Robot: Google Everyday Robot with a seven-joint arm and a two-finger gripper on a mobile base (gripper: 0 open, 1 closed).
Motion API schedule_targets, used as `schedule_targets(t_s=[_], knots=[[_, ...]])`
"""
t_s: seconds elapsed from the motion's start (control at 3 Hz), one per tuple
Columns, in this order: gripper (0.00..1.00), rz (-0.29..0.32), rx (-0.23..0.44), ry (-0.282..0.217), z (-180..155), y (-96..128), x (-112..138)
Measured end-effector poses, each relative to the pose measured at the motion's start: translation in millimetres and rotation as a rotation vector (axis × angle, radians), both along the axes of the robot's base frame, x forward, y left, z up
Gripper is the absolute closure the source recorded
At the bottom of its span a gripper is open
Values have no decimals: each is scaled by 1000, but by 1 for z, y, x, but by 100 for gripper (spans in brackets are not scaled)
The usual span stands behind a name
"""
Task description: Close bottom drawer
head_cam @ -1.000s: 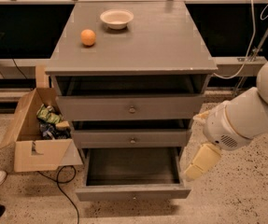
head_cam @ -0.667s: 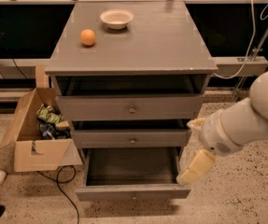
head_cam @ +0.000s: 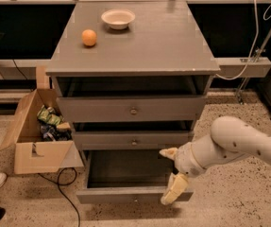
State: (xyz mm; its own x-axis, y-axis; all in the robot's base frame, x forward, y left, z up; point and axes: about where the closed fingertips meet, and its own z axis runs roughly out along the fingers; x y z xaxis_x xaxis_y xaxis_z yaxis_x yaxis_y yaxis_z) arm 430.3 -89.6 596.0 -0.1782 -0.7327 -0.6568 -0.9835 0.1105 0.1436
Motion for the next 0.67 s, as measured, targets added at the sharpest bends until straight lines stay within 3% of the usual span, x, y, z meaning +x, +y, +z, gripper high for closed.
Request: schedule_targets(t_s=[0.33,0.67], knots=[[0,34,42,89,-77,19,-5],[0,26,31,86,-83,16,-3]])
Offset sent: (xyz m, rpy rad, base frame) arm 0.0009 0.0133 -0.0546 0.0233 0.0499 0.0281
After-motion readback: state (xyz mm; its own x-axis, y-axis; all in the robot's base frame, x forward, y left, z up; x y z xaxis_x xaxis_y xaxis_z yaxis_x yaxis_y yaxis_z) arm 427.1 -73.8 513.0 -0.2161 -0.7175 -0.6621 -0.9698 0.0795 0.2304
